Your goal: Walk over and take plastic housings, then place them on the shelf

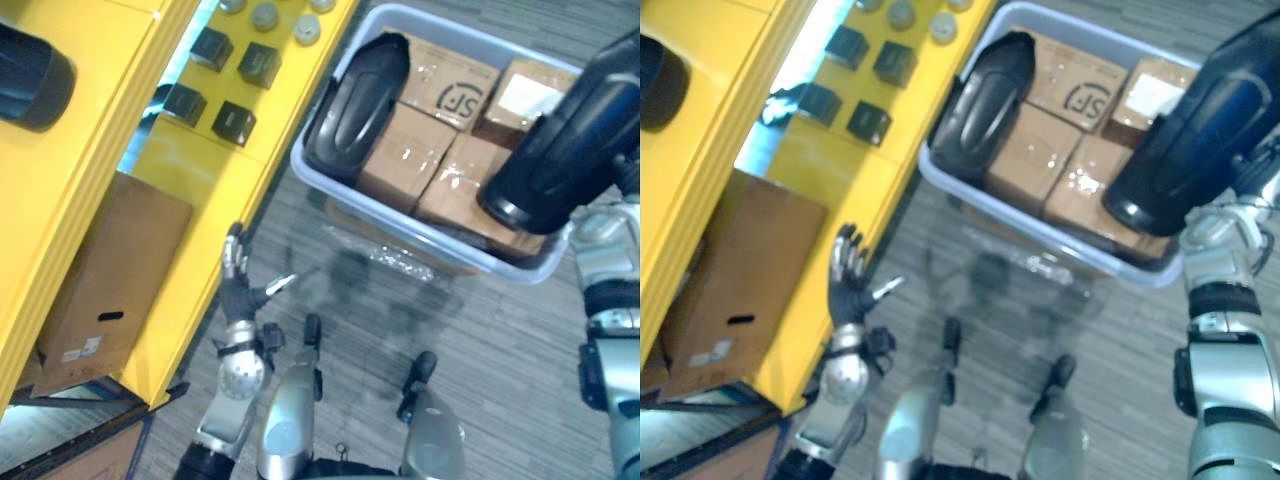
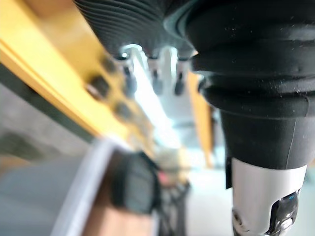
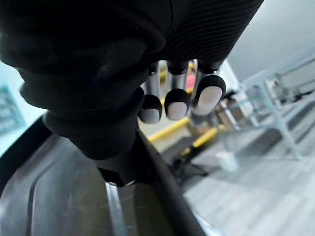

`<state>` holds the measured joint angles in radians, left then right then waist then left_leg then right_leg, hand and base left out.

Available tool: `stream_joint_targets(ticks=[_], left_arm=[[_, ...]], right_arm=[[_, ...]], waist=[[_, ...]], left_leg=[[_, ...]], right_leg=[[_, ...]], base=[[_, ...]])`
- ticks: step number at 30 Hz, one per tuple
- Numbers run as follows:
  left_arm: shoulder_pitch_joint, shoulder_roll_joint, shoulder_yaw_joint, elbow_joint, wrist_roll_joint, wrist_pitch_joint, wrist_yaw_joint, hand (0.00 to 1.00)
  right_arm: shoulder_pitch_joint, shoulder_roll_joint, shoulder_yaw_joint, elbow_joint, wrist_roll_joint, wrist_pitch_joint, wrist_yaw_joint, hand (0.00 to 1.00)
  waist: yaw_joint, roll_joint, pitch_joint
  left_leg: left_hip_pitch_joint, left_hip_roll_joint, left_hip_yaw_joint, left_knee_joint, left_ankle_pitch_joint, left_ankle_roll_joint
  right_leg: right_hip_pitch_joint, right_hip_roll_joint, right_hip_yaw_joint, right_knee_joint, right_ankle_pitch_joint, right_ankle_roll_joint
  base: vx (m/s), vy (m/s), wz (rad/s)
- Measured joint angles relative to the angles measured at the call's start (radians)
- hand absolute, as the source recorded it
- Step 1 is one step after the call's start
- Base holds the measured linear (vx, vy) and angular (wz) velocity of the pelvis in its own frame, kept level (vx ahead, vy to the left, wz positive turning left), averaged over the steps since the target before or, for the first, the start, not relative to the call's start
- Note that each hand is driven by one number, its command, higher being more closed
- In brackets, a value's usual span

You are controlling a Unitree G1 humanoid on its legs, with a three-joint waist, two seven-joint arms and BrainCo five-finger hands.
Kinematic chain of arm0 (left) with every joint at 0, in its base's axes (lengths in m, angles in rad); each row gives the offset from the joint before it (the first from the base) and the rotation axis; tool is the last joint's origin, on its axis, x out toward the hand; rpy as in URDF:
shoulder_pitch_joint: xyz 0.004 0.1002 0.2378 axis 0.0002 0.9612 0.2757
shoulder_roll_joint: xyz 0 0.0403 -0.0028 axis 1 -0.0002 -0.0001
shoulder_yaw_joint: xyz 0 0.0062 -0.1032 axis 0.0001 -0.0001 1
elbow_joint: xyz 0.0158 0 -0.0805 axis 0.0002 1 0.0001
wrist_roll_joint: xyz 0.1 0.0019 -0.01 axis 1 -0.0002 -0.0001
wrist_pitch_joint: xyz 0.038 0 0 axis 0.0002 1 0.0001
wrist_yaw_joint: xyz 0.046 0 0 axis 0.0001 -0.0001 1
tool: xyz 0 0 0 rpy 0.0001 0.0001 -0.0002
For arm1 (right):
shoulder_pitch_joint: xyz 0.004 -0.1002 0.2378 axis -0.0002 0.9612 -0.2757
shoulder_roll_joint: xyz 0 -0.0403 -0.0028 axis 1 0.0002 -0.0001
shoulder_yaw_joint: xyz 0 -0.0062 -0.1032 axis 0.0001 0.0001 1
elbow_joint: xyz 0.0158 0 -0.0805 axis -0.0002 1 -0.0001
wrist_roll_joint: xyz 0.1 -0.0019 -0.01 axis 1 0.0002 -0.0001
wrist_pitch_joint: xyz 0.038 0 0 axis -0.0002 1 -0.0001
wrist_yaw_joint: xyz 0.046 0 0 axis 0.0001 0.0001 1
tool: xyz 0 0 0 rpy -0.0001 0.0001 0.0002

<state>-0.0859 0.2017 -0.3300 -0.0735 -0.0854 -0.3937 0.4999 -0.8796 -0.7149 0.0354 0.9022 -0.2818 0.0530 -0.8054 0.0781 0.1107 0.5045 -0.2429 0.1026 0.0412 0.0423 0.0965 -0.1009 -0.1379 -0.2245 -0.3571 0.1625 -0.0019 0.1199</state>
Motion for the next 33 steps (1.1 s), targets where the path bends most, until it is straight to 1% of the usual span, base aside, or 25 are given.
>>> stream_joint_targets(ticks=[2,3,7,9,11,12,14,16,18,20,21,23,24,25,27,29,30,32,33], left_arm=[[-0.036,0.022,-0.005,-0.006,0.027,0.003,-0.002,0.0],[-0.074,0.046,-0.011,-0.006,0.025,0.008,-0.005,0.0],[-0.186,0.075,-0.04,-0.006,0.026,0.03,-0.015,0.0],[-0.254,0.075,-0.06,0.004,0.027,0.047,-0.015,0.0],[-0.316,0.07,-0.09,0.039,0.026,0.067,-0.021,0.0],[-0.334,0.065,-0.096,0.056,0.025,0.07,-0.025,0.0],[-0.389,0.063,-0.13,0.134,0.023,0.082,-0.038,0.0],[-0.41,0.056,-0.148,0.167,0.012,0.098,-0.043,0.0],[-0.43,0.025,-0.166,0.199,0.003,0.113,-0.047,0.0],[-0.441,0.007,-0.179,0.222,-0.007,0.115,-0.046,0.0],[-0.447,0.004,-0.195,0.233,-0.034,0.127,-0.047,0.0],[-0.449,-0.015,-0.204,0.252,-0.054,0.158,-0.05,0.0],[-0.451,-0.023,-0.209,0.281,-0.08,0.19,-0.053,0.0],[-0.452,-0.03,-0.217,0.297,-0.099,0.208,-0.054,0.0],[-0.453,-0.036,-0.237,0.344,-0.132,0.259,-0.063,0.0],[-0.457,-0.059,-0.237,0.384,-0.173,0.307,-0.062,0.0],[-0.462,-0.065,-0.238,0.395,-0.196,0.315,-0.062,0.0],[-0.513,-0.096,-0.231,0.492,-0.274,0.342,-0.062,0.0],[-0.531,-0.103,-0.232,0.52,-0.296,0.345,-0.062,0.0]], right_arm=[[0.0,0.018,0.013,-0.003,-0.008,-0.002,-0.009,1.0],[0.0,0.029,0.027,-0.018,-0.008,-0.002,-0.012,1.0],[-0.019,0.039,0.038,-0.048,-0.034,-0.003,-0.048,1.0],[-0.037,0.065,0.042,-0.07,-0.047,-0.006,-0.065,1.0],[-0.053,0.068,0.066,-0.07,-0.048,-0.006,-0.073,1.0],[-0.058,0.071,0.071,-0.07,-0.048,-0.006,-0.073,1.0],[-0.088,0.102,0.092,-0.07,-0.047,-0.005,-0.073,1.0],[-0.108,0.111,0.114,-0.066,-0.047,-0.006,-0.071,1.0],[-0.13,0.113,0.129,-0.045,-0.046,-0.005,-0.07,1.0],[-0.153,0.116,0.144,-0.006,-0.045,-0.005,-0.07,1.0],[-0.165,0.121,0.146,0.015,-0.044,-0.006,-0.07,1.0],[-0.19,0.124,0.146,0.028,-0.044,-0.006,-0.072,1.0],[-0.204,0.124,0.146,0.031,-0.044,-0.006,-0.073,1.0],[-0.208,0.124,0.146,0.031,-0.044,-0.007,-0.073,1.0],[-0.221,0.126,0.146,0.031,-0.045,-0.008,-0.073,1.0],[-0.247,0.128,0.147,0.027,-0.048,-0.01,-0.077,1.0],[-0.251,0.13,0.147,0.023,-0.049,-0.01,-0.078,1.0],[-0.26,0.146,0.151,0.0,-0.056,-0.013,-0.085,1.0],[-0.262,0.149,0.154,-0.004,-0.064,-0.014,-0.085,1.0]], waist=[[-0.009,-0.018,-0.009],[-0.016,-0.031,-0.015],[-0.025,-0.043,-0.022],[-0.039,-0.046,-0.024],[-0.04,-0.047,-0.024],[-0.041,-0.047,-0.024],[-0.04,-0.062,-0.037],[-0.046,-0.069,-0.042],[-0.047,-0.072,-0.043],[-0.044,-0.072,-0.043],[-0.04,-0.072,-0.043],[-0.039,-0.072,-0.046],[-0.039,-0.072,-0.046],[-0.039,-0.072,-0.046],[-0.038,-0.072,-0.046],[-0.038,-0.072,-0.046],[-0.038,-0.072,-0.046],[-0.04,-0.072,-0.046],[-0.041,-0.072,-0.046]], left_leg=[[0.0,0.001,0.001,-0.001,0.001,-0.001],[0.0,0.002,0.004,-0.001,0.003,-0.001],[0.001,0.005,0.02,-0.004,0.011,0.003],[0.0,0.008,0.028,-0.007,0.017,0.004],[0.0,0.013,0.034,-0.009,0.023,0.003],[0.0,0.016,0.035,-0.01,0.025,0.003],[-0.003,0.027,0.053,-0.026,0.038,0.001],[-0.003,0.029,0.055,-0.037,0.048,0.001],[-0.003,0.028,0.055,-0.035,0.048,0.001],[-0.006,0.027,0.055,-0.035,0.049,0.002],[-0.01,0.028,0.055,-0.035,0.05,0.002],[-0.038,0.027,0.053,-0.035,0.057,0.004],[-0.048,0.026,0.052,-0.036,0.061,0.005],[-0.05,0.025,0.052,-0.036,0.061,0.005],[-0.05,0.025,0.051,-0.036,0.062,0.004],[-0.047,0.025,0.052,-0.035,0.062,0.004],[-0.045,0.025,0.053,-0.035,0.062,0.004],[-0.033,0.026,0.063,-0.035,0.062,0.004],[-0.031,0.026,0.066,-0.035,0.061,0.004]], right_leg=[[-0.001,0.001,0.002,-0.001,0.0,0.0],[-0.002,0.002,0.004,-0.003,0.003,-0.002],[-0.003,0.008,0.018,-0.028,0.024,-0.006],[-0.004,0.014,0.029,-0.045,0.038,-0.007],[-0.006,0.02,0.033,-0.051,0.042,-0.008],[-0.007,0.022,0.034,-0.051,0.044,-0.01],[-0.033,0.035,0.056,-0.051,0.051,-0.017],[-0.039,0.037,0.057,-0.051,0.055,-0.017],[-0.039,0.037,0.058,-0.051,0.059,-0.018],[-0.041,0.036,0.058,-0.051,0.059,-0.018],[-0.047,0.037,0.058,-0.051,0.059,-0.018],[-0.073,0.037,0.058,-0.051,0.065,-0.017],[-0.083,0.036,0.058,-0.051,0.07,-0.016],[-0.085,0.036,0.058,-0.051,0.071,-0.016],[-0.085,0.036,0.058,-0.051,0.075,-0.016],[-0.085,0.035,0.061,-0.049,0.077,-0.016],[-0.084,0.035,0.063,-0.048,0.077,-0.016],[-0.082,0.035,0.076,-0.043,0.077,-0.016],[-0.082,0.035,0.08,-0.043,0.077,-0.016]], base=[[-0.02,-0.003,-0.02],[-0.03,-0.004,-0.05],[-0.05,0.009,-0.12],[-0.07,0.011,-0.13],[-0.05,-0.004,-0.11],[-0.07,-0.014,-0.14],[-0.07,-0.018,-0.24],[-0.02,-0.017,-0.09],[0.0,0.0,0.0],[0.0,0.0,0.0],[0.0,0.0,0.0],[0.0,0.0,0.0],[0.0,0.0,0.0],[0.0,0.0,0.0],[0.0,0.0,0.0],[0.0,0.0,0.0],[0.02,-0.003,-0.06],[0.0,-0.008,-0.11],[-0.01,-0.009,-0.14]])
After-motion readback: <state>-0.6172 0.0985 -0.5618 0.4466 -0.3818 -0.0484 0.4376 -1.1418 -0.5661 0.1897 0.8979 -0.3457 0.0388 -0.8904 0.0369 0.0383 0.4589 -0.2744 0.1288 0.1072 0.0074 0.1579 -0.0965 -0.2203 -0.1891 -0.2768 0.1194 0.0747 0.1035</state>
